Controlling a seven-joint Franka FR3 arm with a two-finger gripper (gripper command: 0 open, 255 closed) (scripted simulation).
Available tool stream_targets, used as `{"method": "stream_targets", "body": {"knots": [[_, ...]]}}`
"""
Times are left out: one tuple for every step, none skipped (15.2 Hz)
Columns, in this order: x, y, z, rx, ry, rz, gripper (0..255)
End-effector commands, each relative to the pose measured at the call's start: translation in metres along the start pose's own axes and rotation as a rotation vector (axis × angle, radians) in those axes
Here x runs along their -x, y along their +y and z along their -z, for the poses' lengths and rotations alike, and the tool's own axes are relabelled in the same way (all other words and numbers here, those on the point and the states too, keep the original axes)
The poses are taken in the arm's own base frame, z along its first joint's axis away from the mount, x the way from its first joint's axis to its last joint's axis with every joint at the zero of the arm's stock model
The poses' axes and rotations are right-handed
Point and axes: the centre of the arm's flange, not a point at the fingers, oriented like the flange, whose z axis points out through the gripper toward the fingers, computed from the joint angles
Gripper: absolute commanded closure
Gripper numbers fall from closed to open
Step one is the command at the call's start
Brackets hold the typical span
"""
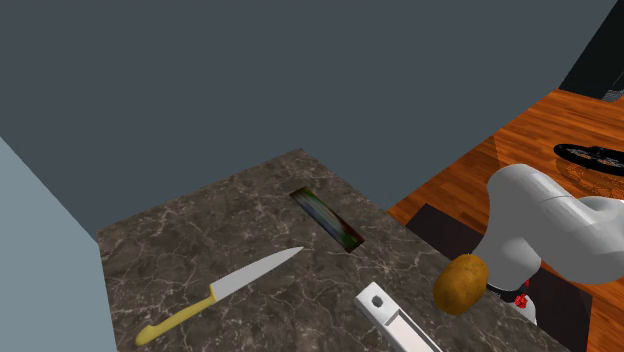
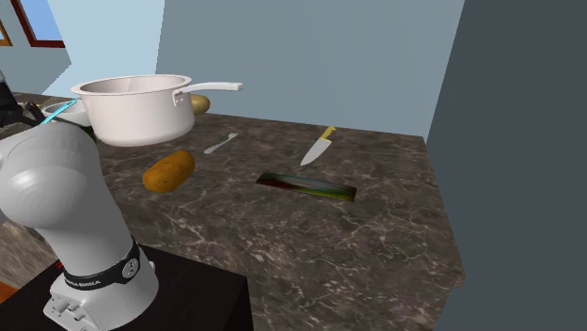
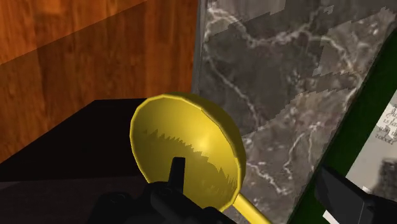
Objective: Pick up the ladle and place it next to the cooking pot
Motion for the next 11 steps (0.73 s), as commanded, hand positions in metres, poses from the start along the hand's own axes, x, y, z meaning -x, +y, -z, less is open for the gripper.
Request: {"method": "stream_targets", "body": {"knots": [[-0.002,-0.001,0.02,-0.001,0.002,-0.006,0],[-0.002,-0.001,0.033,-0.001,0.002,-0.006,0],[-0.002,-0.001,0.044,-0.001,0.002,-0.006,0],[-0.002,-0.001,0.044,-0.001,0.002,-0.006,0],[-0.002,-0.001,0.044,-0.001,0.002,-0.006,0],[-0.002,-0.001,0.044,-0.001,0.002,-0.006,0],[-0.002,-0.001,0.044,-0.001,0.002,-0.006,0],[-0.002,-0.001,0.044,-0.001,0.002,-0.006,0],[-0.002,-0.001,0.044,-0.001,0.002,-0.006,0],[-0.002,-0.001,0.044,-0.001,0.002,-0.006,0],[-0.002,-0.001,0.044,-0.001,0.002,-0.006,0]]}}
